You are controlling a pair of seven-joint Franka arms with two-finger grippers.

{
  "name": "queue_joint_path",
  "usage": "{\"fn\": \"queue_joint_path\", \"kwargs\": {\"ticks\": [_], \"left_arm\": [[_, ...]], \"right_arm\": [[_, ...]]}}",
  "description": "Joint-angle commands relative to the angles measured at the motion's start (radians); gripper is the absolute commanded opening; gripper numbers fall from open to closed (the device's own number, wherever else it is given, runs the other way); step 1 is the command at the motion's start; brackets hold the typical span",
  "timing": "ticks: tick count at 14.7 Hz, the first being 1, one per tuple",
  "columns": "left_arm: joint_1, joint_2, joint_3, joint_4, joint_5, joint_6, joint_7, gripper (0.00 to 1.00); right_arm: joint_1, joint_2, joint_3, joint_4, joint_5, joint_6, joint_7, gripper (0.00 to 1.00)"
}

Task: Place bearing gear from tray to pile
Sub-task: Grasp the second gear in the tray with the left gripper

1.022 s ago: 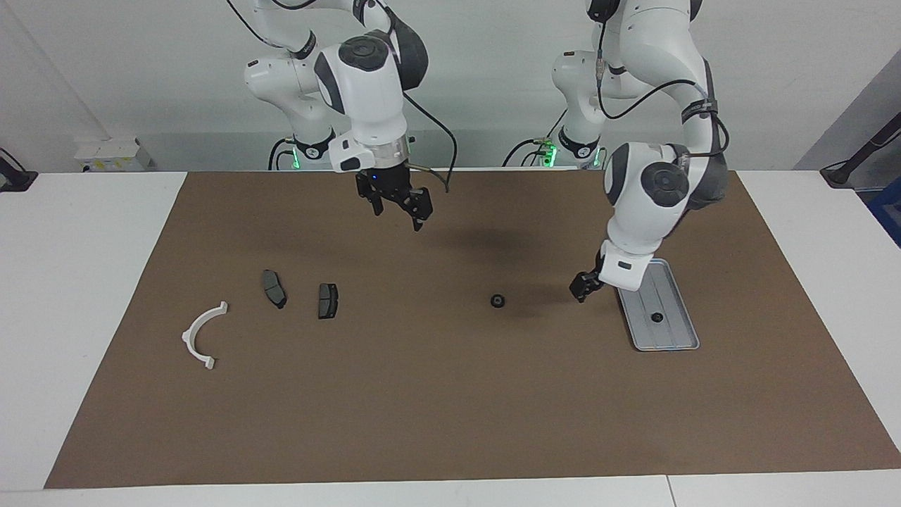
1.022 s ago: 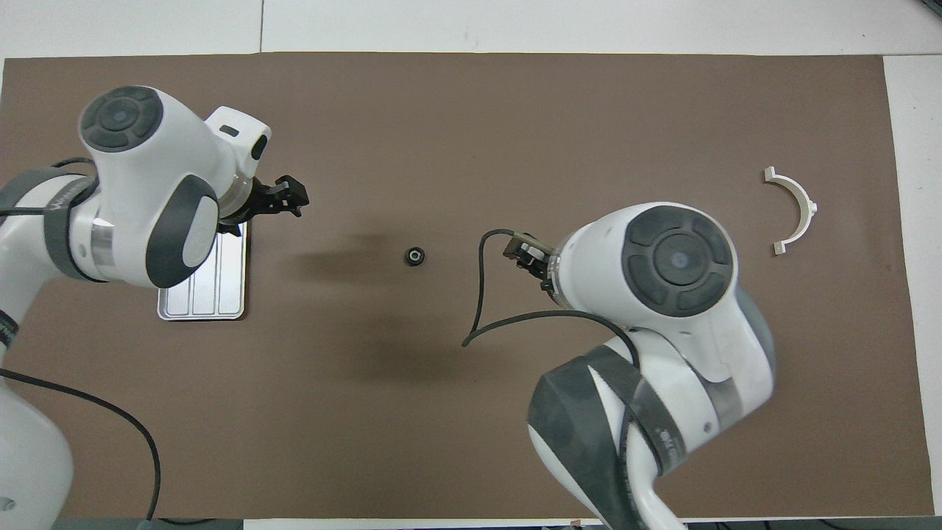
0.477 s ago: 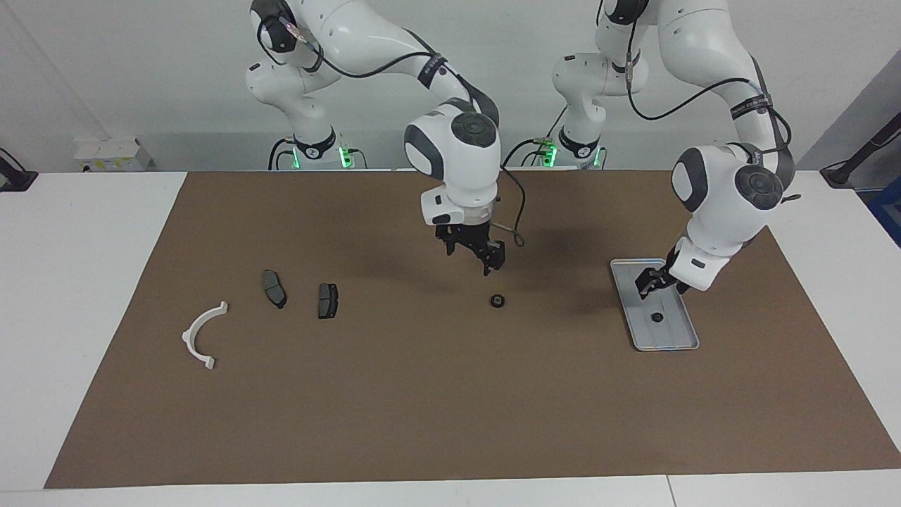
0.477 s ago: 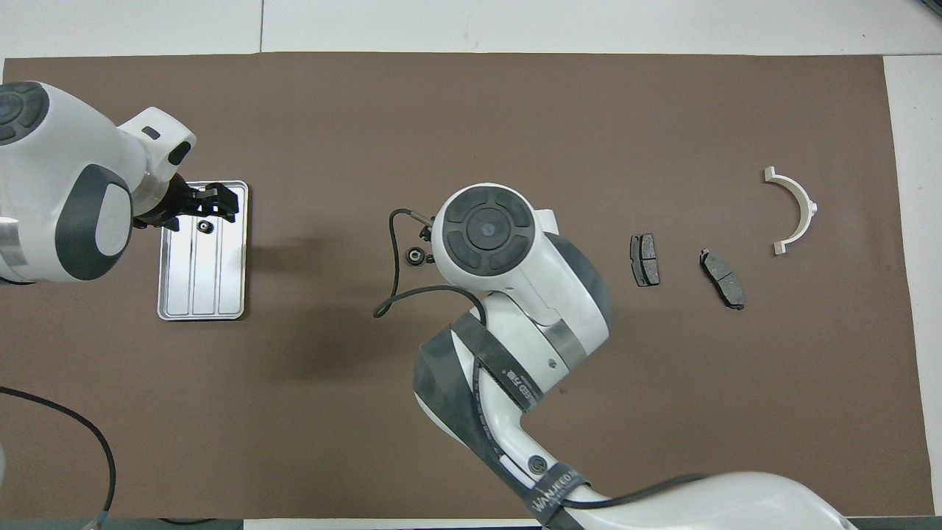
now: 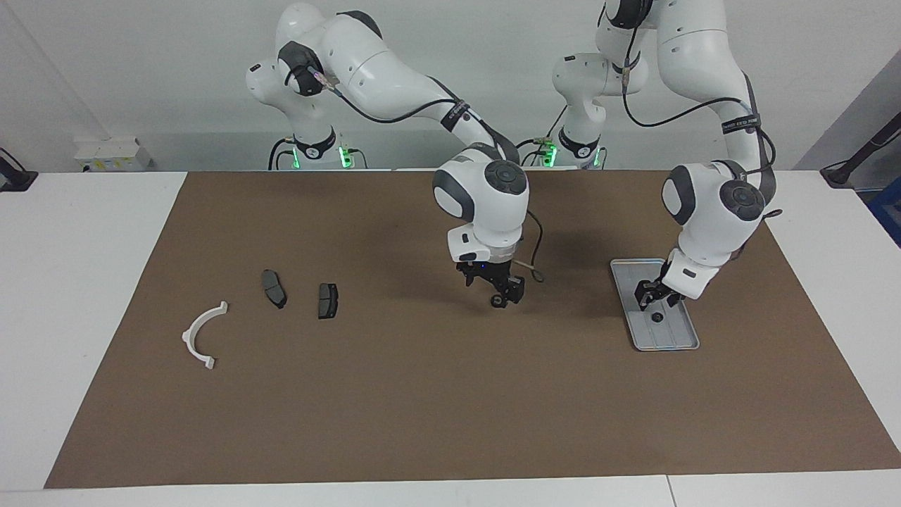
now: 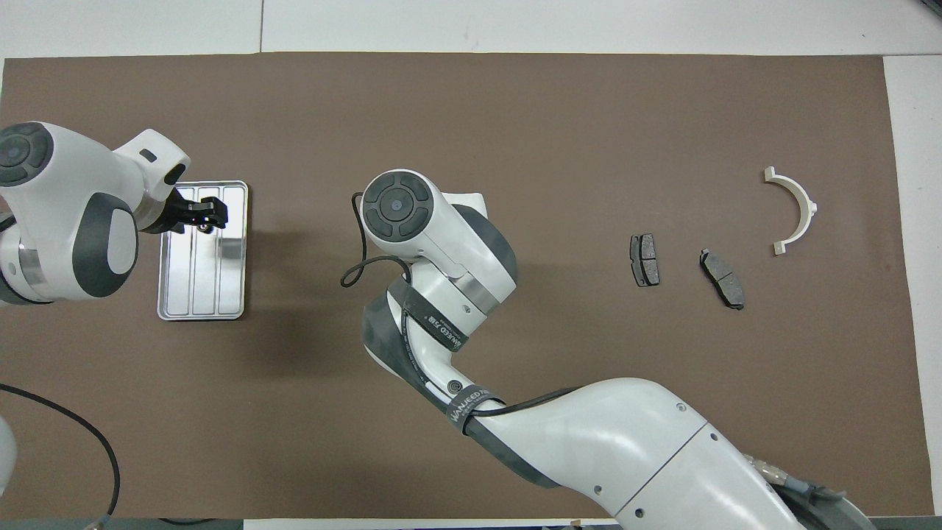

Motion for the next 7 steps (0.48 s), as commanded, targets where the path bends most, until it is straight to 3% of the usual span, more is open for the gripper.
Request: {"fn": "queue_joint_path", "kwargs": {"ticks": [1,7], "left_arm": [[0.028,0.02,-0.008,-0.012,0.013,0.062,0.017,0.6],[0.031,0.049,-0.008,-0.012,0.013,0.099,0.026,0.57]], "right_arm": [[0.03,0.037,0.001,0.044,-0.017,-0.012,0.015,1.0],[0.036,0.059,0.004,0.034,-0.011,-0.006,-0.034,1.0]]}}
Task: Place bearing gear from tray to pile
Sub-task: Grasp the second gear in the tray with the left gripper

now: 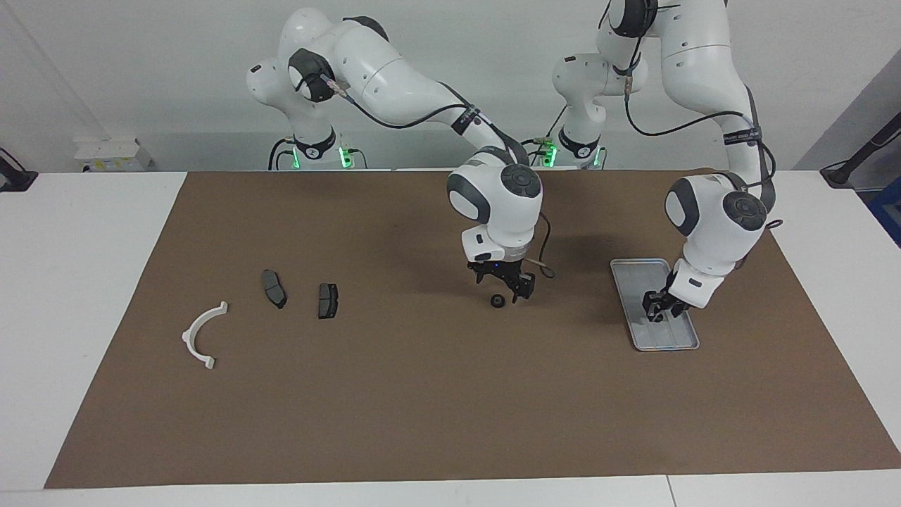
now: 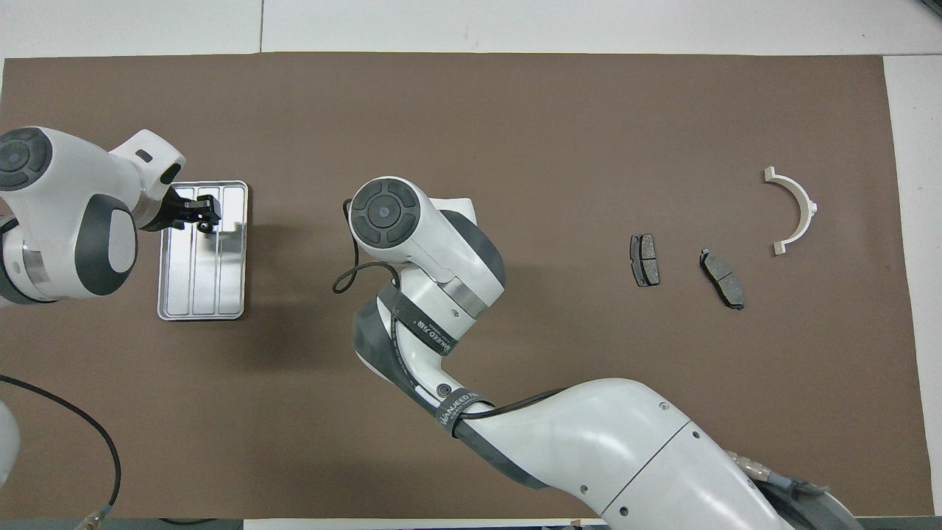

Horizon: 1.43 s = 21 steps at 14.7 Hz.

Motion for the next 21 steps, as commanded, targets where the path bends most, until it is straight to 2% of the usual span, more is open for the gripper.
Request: {"fn": "queue_joint_path", "kwargs": {"ticks": [1,8,15,20,21], "left_arm": [[0.011,0.007,-0.008,-0.013,0.013,0.031,0.012,0.57],[0.015,0.003,-0.008,-0.045,0.013,0.037,0.013,0.49],[0.015,0.003,-0.008,-0.051,0.013,0.046,0.013,0.48],[0.015,0.006,-0.008,-0.051,0.013,0.056,0.013,0.39],[0.015,0.006,-0.008,-0.051,0.013,0.056,0.013,0.34]], "right_arm": [[-0.005,0.02,0.003,0.023,-0.008,-0.006,-0.032,1.0],[0.012,0.049,0.008,0.006,-0.01,0.036,-0.031,1.0],[-0.007,0.055,0.007,0.006,-0.014,0.048,-0.034,0.96],[-0.005,0.057,0.008,0.006,-0.003,0.074,-0.031,0.88],[-0.007,0.057,0.008,0.006,-0.005,0.074,-0.031,0.87]]}}
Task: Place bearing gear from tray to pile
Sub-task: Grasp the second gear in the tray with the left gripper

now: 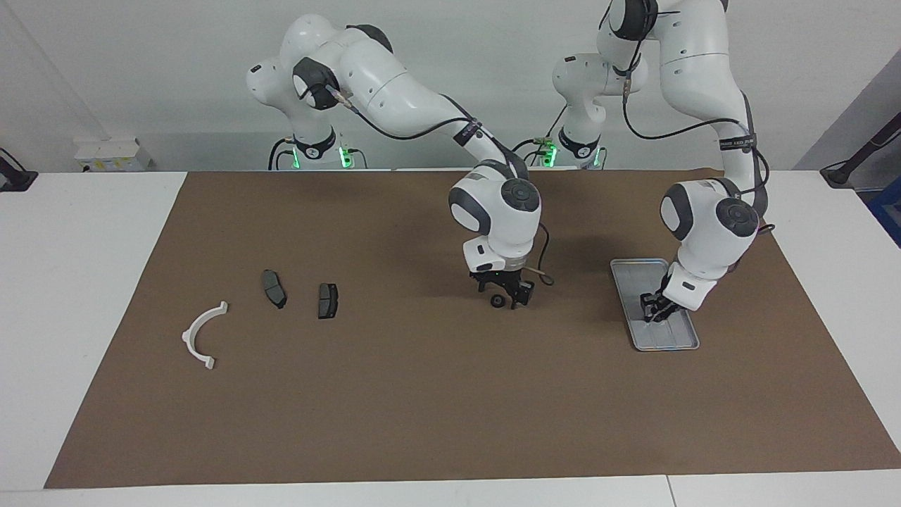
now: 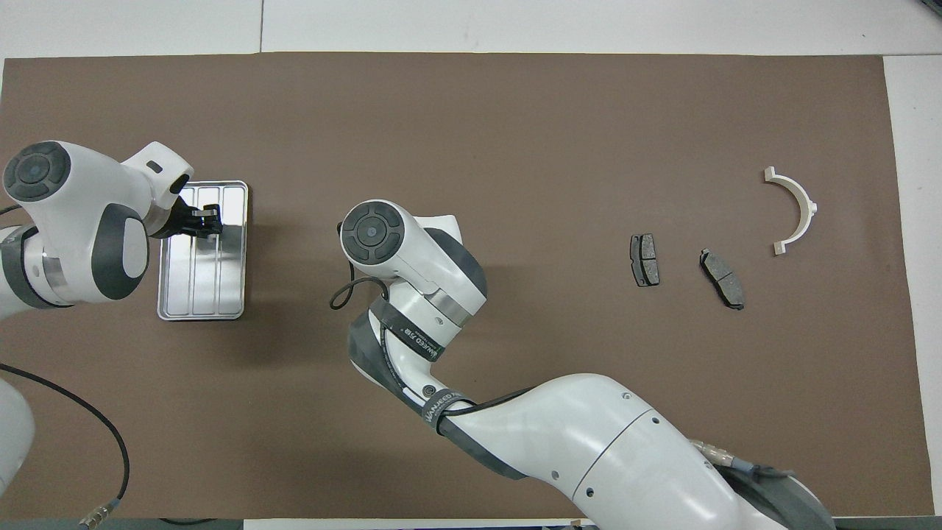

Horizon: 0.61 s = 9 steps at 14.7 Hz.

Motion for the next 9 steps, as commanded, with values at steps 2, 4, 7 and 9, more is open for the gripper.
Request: {"fn": "queue_joint_path", "kwargs": {"ticks": [2,4,7,9], "left_arm": [[0.014,-0.006,-0.006,-0.021,0.013,0.025,0.009,0.15],[0.017,-0.007,-0.006,-0.01,0.013,0.0,0.009,0.09],[0.02,-0.019,-0.006,0.048,0.012,-0.107,0.009,0.09],[0.021,-0.062,-0.006,0.062,0.004,-0.162,0.008,0.09]], "right_arm": [[-0.018,0.015,0.009,0.006,-0.007,0.033,-0.016,0.85],[-0.019,0.014,0.007,0.006,-0.005,0.056,-0.014,0.78],[-0.021,0.014,0.007,0.003,-0.005,0.07,-0.013,0.73],[-0.029,0.015,0.007,0.0,-0.005,0.086,-0.011,0.72]]}}
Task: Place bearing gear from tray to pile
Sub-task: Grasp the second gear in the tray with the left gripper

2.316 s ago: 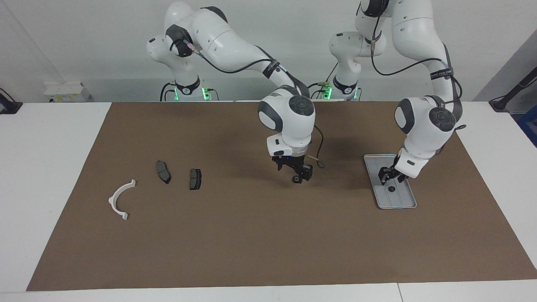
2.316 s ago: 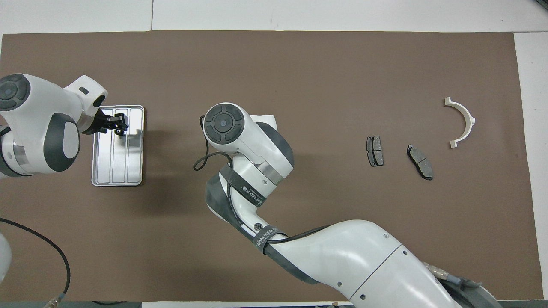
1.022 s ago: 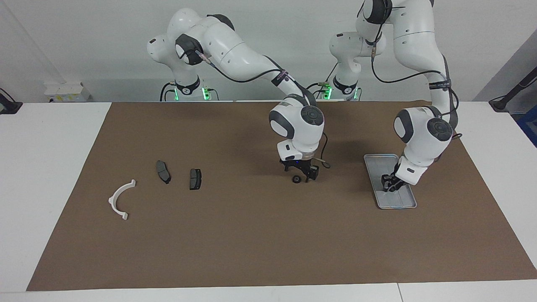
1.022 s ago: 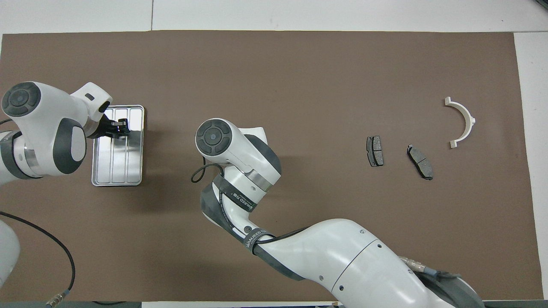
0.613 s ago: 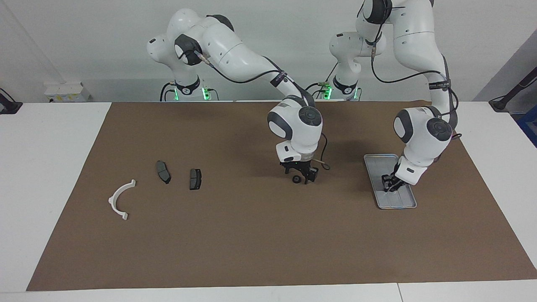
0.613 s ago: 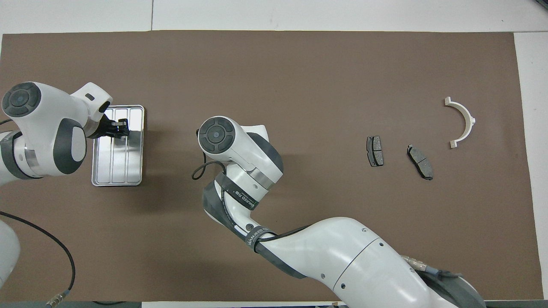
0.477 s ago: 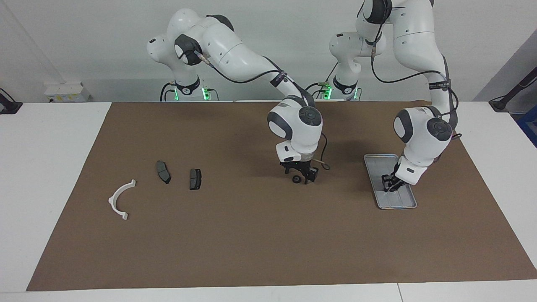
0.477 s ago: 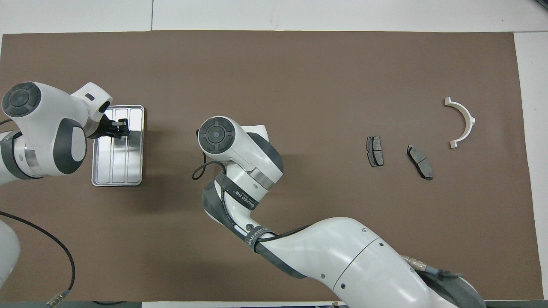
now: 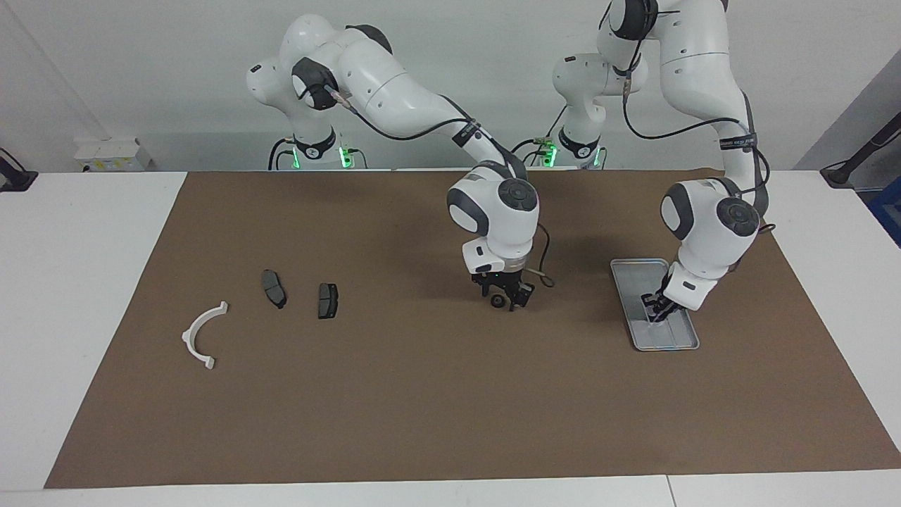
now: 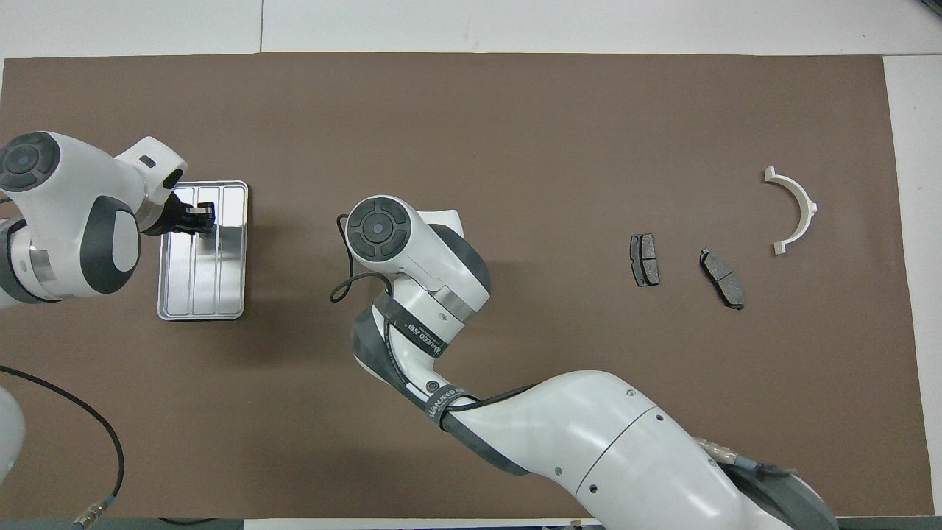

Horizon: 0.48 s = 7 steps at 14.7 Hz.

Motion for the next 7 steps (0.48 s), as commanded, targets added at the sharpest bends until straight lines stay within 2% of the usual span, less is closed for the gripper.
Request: {"fn": "queue_joint_path", "kwargs": {"ticks": [1,2,5,7], "left_arm": [[0.015,-0.069,-0.008,0.016,0.004,-0.093,0.006,0.09],[0.015,-0.083,-0.008,0.018,0.004,-0.113,0.005,0.09],[0.015,-0.121,-0.008,0.044,0.003,-0.203,0.0,0.09],[0.015,-0.123,-0.008,0.074,0.003,-0.248,-0.003,0.09]], "right_arm": [[-0.02,0.014,0.008,-0.02,-0.004,0.065,-0.01,0.67],[-0.02,0.012,0.008,-0.026,-0.004,0.069,-0.01,0.59],[-0.023,0.012,0.008,-0.034,-0.004,0.08,-0.01,0.54],[-0.023,0.011,0.009,-0.045,-0.004,0.089,-0.01,0.43]]}}
